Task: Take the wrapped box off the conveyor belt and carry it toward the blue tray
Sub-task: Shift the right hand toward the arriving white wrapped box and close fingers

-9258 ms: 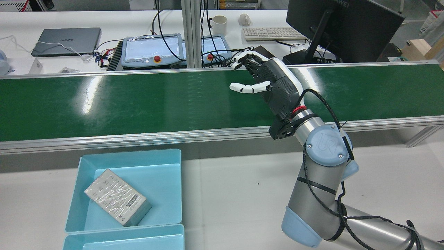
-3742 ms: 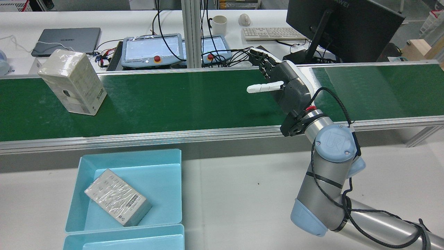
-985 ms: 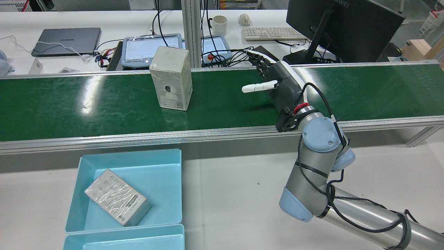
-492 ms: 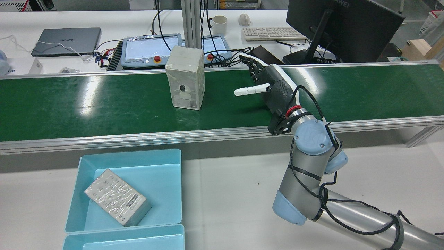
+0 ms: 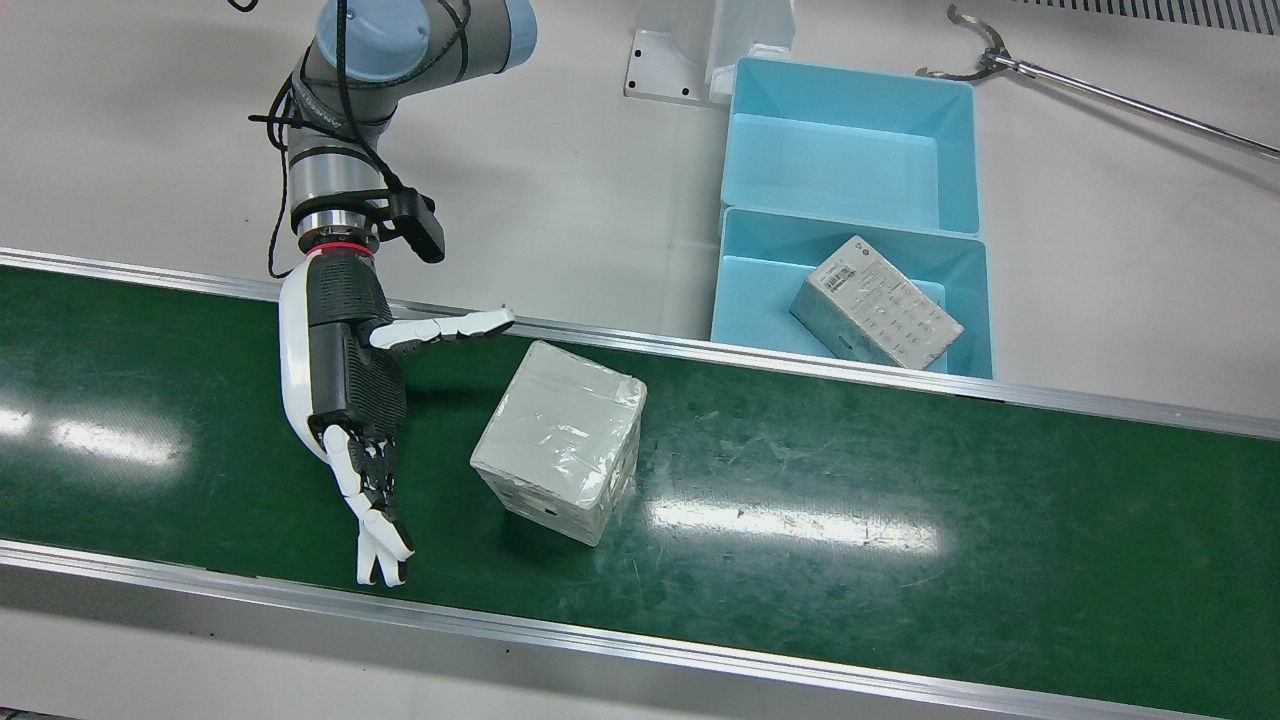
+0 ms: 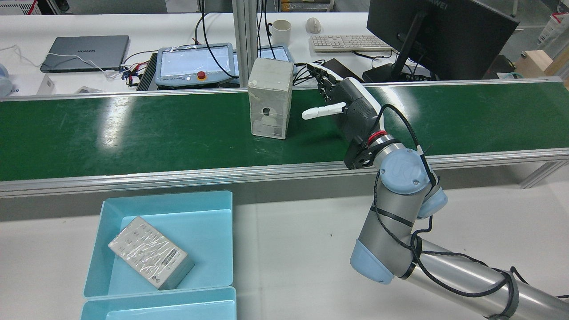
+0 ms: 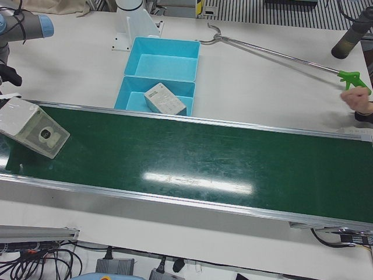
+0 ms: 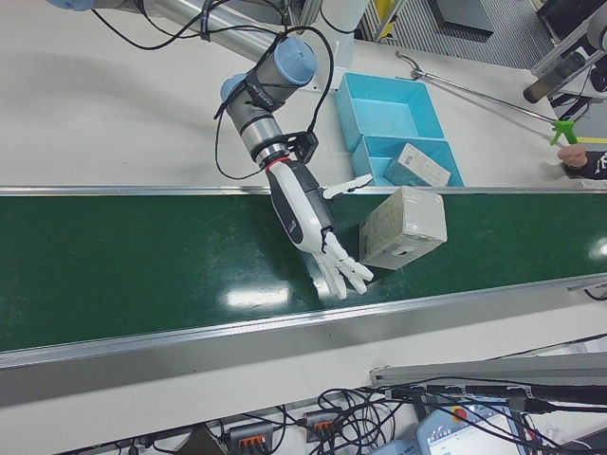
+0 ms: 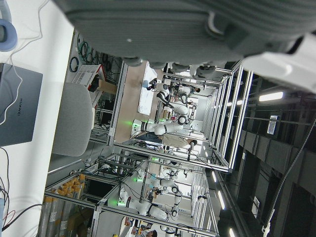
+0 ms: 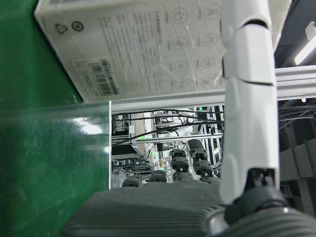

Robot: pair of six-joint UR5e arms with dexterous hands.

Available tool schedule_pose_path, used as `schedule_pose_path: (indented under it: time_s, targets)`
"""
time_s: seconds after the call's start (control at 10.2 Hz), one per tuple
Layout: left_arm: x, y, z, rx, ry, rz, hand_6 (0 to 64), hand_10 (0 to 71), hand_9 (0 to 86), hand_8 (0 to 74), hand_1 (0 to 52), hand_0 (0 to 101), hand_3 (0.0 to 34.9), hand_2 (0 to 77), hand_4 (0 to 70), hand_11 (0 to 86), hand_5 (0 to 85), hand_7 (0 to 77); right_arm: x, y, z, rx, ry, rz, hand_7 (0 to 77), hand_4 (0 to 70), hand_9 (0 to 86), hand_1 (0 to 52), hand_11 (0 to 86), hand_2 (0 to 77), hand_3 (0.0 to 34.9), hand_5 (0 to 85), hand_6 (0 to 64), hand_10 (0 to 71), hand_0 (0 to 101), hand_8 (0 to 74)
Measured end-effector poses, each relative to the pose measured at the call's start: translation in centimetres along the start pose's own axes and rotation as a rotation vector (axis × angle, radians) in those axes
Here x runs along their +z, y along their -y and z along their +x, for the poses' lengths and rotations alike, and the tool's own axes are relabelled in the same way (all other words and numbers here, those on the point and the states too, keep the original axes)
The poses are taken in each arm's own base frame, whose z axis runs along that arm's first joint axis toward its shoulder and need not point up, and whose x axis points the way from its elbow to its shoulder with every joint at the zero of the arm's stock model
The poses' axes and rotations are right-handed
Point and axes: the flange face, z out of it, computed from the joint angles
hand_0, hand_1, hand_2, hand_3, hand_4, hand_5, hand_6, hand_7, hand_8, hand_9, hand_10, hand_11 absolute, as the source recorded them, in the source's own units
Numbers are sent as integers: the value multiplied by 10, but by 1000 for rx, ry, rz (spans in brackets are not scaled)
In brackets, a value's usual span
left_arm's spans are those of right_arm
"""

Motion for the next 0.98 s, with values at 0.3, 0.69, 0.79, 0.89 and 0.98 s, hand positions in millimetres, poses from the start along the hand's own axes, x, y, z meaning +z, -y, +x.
schedule_pose_path:
  time_s: [0.3, 0.69, 0.79, 0.89, 0.98]
  targets:
    - [0, 0, 0, 0, 0, 0, 5, 5, 5, 5, 0, 0, 0, 5, 0, 5, 11, 5, 1, 2, 3, -3, -10, 1, 5, 54, 11, 169, 16, 60, 0, 142, 0, 0, 492, 0]
    - [0, 0, 0, 0, 0, 0, 5, 5, 5, 5, 0, 0, 0, 11, 0, 5, 11, 5, 4, -4, 7, 2, -14, -11, 16, 76, 11, 191, 16, 93, 0, 158, 5, 0, 493, 0]
    - [0, 0, 0, 0, 0, 0, 0, 5, 5, 5, 0, 0, 0, 11, 0, 5, 11, 5, 5, -6, 8, 3, -14, -13, 55, 87, 11, 207, 16, 147, 0, 207, 38, 0, 507, 0]
    - [0, 0, 0, 0, 0, 0, 0, 5, 5, 5, 0, 0, 0, 11, 0, 5, 11, 5, 6, -8, 8, 4, -13, -14, 55, 87, 11, 207, 16, 147, 0, 207, 38, 0, 507, 0]
    - [0, 0, 0, 0, 0, 0, 5, 5, 5, 5, 0, 0, 0, 11, 0, 5, 11, 5, 7, -9, 8, 1, -13, -11, 120, 120, 11, 256, 16, 207, 0, 295, 98, 0, 540, 82]
